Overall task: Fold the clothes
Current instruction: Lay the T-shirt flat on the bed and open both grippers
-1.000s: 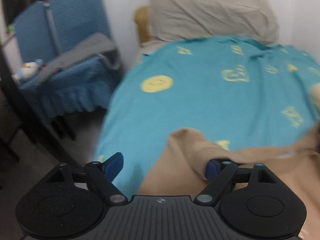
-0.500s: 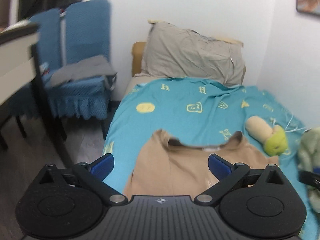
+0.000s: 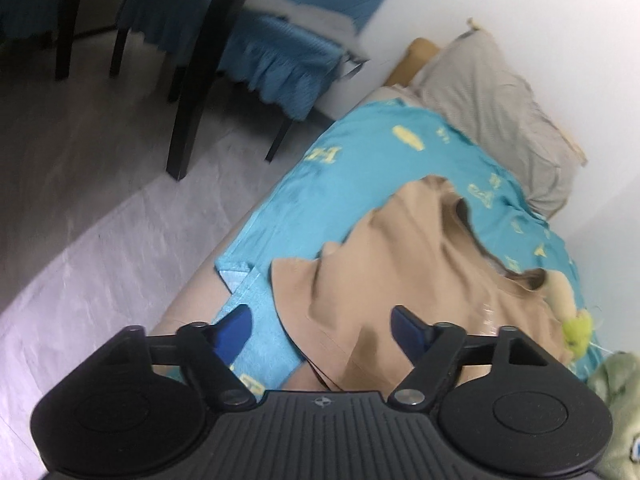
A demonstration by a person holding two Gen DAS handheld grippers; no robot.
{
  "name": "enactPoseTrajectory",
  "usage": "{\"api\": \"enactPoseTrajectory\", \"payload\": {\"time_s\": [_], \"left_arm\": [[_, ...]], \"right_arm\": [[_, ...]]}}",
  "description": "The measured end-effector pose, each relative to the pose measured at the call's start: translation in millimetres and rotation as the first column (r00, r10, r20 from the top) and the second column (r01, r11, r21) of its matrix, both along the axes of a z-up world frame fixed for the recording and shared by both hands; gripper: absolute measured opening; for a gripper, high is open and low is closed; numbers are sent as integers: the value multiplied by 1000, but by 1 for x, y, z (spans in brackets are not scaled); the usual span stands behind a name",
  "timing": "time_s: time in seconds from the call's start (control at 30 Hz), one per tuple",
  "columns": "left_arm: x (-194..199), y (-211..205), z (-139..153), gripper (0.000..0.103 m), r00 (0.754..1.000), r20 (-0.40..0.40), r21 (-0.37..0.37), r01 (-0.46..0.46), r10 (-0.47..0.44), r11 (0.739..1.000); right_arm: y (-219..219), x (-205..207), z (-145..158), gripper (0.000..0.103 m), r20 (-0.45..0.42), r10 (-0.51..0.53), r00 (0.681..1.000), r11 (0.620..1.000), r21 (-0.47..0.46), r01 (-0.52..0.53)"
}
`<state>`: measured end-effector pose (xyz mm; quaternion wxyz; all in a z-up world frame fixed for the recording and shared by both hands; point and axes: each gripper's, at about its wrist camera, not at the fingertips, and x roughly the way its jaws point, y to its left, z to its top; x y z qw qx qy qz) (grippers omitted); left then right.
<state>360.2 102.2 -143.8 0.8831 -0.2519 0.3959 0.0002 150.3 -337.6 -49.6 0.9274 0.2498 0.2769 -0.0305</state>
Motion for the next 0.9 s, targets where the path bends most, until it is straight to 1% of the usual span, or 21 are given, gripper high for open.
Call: {"api": "enactPoseTrajectory", "payload": {"time_s": [0.03, 0.07, 0.1, 0.13, 0.17, 0.2, 0.27, 0.3, 0.37, 0.43, 0.5, 0.57, 0.67, 0.73, 0.77, 0.8, 0.83, 0.87, 0.9], "left_arm": [[5, 1, -7, 64, 1000, -3, -3, -6, 6, 1000], [11, 0, -11, 62, 1000, 0, 6, -6, 6, 1000], [17, -1, -15, 52, 1000, 3, 16, -7, 7, 1000], [23, -1, -19, 34, 1000, 5, 21, -6, 6, 1000], [29, -2, -21, 24, 1000, 9, 19, 2, -2, 1000], [34, -4, -21, 7, 999, 25, 24, 19, -20, 1000], [43, -10, -19, 5, 996, 64, 48, 54, -58, 997], [45, -13, -13, 4, 991, 104, 100, 74, -84, 992], [50, -15, 7, 4, 975, 181, 180, 93, -126, 979], [62, -8, 25, 3, 969, 223, 213, 57, -105, 975], [79, 2, 45, 3, 968, 241, 286, -8, -64, 958], [103, 13, 58, 3, 973, 230, 379, -82, -8, 922], [138, 29, 75, 4, 974, 216, 505, -177, 75, 845], [157, 36, 67, 4, 980, 167, 539, -184, 111, 822], [163, 38, 60, 4, 982, 150, 536, -175, 111, 826], [163, 38, 53, 6, 983, 151, 521, -167, 102, 837], [163, 39, 47, 11, 984, 152, 506, -159, 94, 848], [161, 38, 42, 13, 985, 153, 494, -149, 83, 856], [155, 35, 40, 22, 986, 154, 491, -134, 66, 861]], "right_arm": [[-3, 4, -3, 103, 3, -11, 1000, 1000, 6, 11], [-8, 6, -4, 103, 26, -35, 999, 999, 5, 35], [-13, 9, -5, 103, 49, -59, 997, 998, 4, 59], [-18, 12, -7, 103, 71, -83, 994, 997, 5, 83], [-24, 17, -8, 103, 66, -126, 990, 992, 1, 127], [-29, 21, -9, 103, 60, -169, 984, 986, -3, 170], [-38, 26, -9, 103, 72, -197, 978, 980, 23, 196], [-41, 28, -9, 103, 78, -209, 975, 978, 33, 207], [-40, 28, -8, 103, 77, -215, 974, 977, 16, 214], [-38, 29, -9, 103, 69, -214, 974, 977, 4, 214], [-36, 29, -11, 103, 54, -205, 977, 979, -5, 205], [-33, 33, -11, 103, 45, -195, 980, 980, -26, 196], [-27, 38, -11, 103, 38, -190, 981, 979, -66, 192], [-25, 42, -12, 103, 36, -183, 982, 979, -82, 185], [-24, 44, -12, 103, 34, -179, 983, 979, -88, 182], [-23, 47, -14, 103, 34, -175, 984, 980, -93, 177], [-21, 49, -16, 103, 29, -171, 985, 980, -102, 173], [-20, 52, -18, 103, 23, -166, 986, 979, -111, 168], [-18, 55, -20, 103, 18, -162, 987, 979, -121, 163]]}}
